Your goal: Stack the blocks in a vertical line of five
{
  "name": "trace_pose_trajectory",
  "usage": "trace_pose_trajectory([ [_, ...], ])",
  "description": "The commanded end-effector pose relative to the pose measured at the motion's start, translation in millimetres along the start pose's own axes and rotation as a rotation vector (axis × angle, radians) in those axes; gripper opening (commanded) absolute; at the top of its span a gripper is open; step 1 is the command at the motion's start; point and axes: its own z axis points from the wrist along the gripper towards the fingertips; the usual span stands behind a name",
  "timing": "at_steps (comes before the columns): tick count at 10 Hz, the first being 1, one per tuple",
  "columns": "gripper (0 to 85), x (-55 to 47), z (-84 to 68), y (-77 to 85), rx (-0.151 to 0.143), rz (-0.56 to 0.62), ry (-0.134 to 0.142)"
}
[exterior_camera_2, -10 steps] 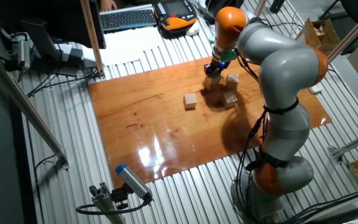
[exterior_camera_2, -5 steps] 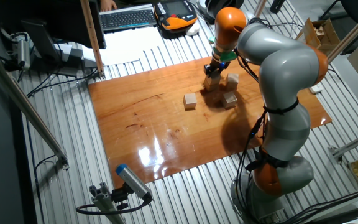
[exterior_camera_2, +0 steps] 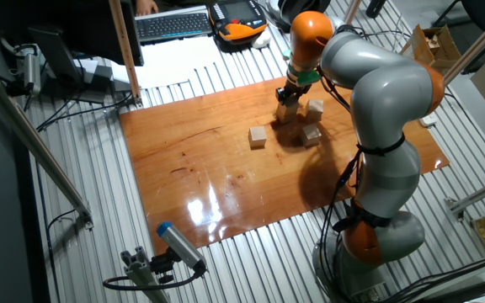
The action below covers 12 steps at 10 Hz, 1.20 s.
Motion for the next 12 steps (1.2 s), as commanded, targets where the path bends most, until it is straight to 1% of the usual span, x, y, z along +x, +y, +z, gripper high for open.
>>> trace_pose_trajectory([
  [1, 34.0, 0.0, 0.2, -0.2, 0.000, 0.000, 0.000],
  [3, 34.0, 0.3, 0.9, -1.1, 0.005, 0.002, -0.004],
  [4, 51.0, 0.6, 2.4, -2.3, 0.006, 0.002, -0.009],
  [6, 51.0, 0.9, 4.2, -3.0, 0.005, 0.004, -0.015],
  [10, 51.0, 2.1, 2.5, -2.2, -0.011, 0.007, -0.014],
  [11, 51.0, 1.7, 2.2, -1.6, -0.011, 0.008, -0.014],
  [12, 51.0, 1.5, 2.4, -1.5, -0.015, 0.002, 0.000],
])
